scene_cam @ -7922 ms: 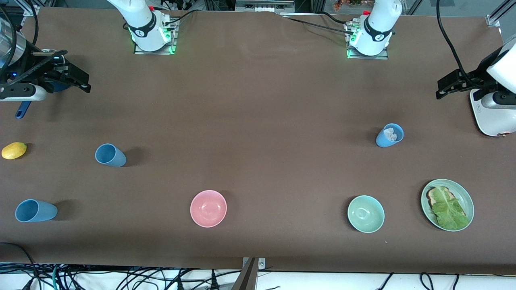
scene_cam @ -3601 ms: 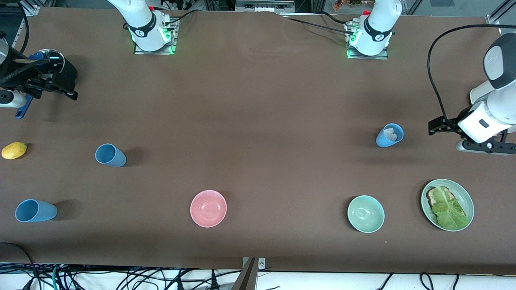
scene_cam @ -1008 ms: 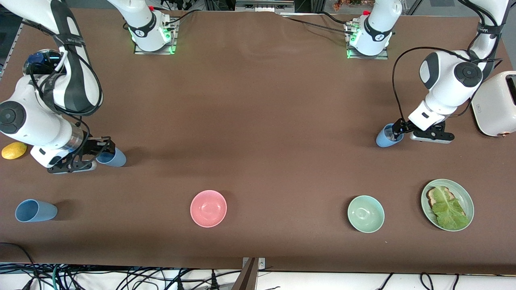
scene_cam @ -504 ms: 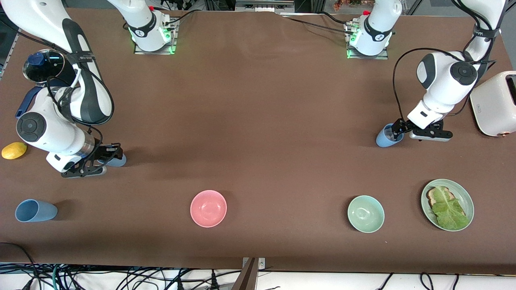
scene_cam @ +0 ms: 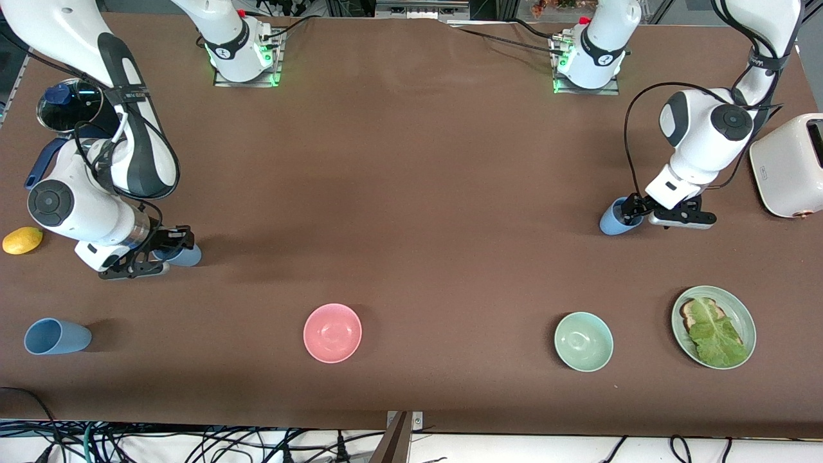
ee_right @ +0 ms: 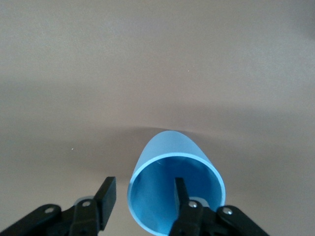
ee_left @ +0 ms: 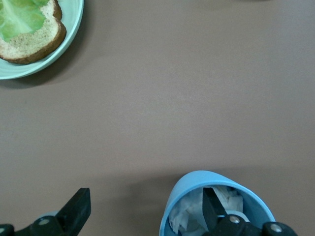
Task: Stack blue cups with both arms
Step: 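Lift both blue cups and carry them toward the table middle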
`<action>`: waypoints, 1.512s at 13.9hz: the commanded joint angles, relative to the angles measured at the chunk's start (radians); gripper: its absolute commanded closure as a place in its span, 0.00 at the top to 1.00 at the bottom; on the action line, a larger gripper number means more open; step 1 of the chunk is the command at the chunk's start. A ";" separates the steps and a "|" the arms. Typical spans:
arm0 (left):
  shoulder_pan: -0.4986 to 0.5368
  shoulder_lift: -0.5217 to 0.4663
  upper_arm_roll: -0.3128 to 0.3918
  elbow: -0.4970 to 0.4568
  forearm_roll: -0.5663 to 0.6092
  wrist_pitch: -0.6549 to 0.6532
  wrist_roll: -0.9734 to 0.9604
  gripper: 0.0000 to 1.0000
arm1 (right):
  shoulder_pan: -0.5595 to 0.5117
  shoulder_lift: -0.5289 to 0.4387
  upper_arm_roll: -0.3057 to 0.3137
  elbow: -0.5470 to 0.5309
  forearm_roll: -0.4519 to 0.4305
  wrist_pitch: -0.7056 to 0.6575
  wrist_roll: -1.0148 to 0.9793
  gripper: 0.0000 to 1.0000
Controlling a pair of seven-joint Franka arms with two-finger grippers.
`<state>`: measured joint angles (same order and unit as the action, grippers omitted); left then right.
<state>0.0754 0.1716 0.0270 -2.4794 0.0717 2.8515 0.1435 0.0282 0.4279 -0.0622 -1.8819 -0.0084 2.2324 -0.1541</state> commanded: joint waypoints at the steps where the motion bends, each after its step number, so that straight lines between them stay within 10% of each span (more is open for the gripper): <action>1: 0.006 0.005 0.001 -0.007 0.019 0.029 0.019 0.69 | -0.005 -0.012 0.001 -0.025 0.013 0.021 -0.019 0.50; 4: 0.006 0.003 -0.001 -0.009 0.030 0.029 0.062 0.00 | -0.005 -0.009 0.001 -0.025 0.027 0.023 -0.019 0.46; 13: 0.007 -0.003 -0.001 -0.004 0.030 0.020 0.111 0.00 | -0.005 -0.001 0.001 -0.020 0.027 0.029 -0.019 0.01; 21: -0.023 -0.024 -0.102 0.028 0.028 -0.072 -0.122 0.00 | -0.004 -0.021 0.001 0.045 0.027 -0.077 -0.021 0.00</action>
<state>0.0646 0.1618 -0.0309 -2.4696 0.0800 2.8380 0.1200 0.0282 0.4243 -0.0623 -1.8738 -0.0001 2.2221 -0.1543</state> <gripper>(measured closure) 0.934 0.956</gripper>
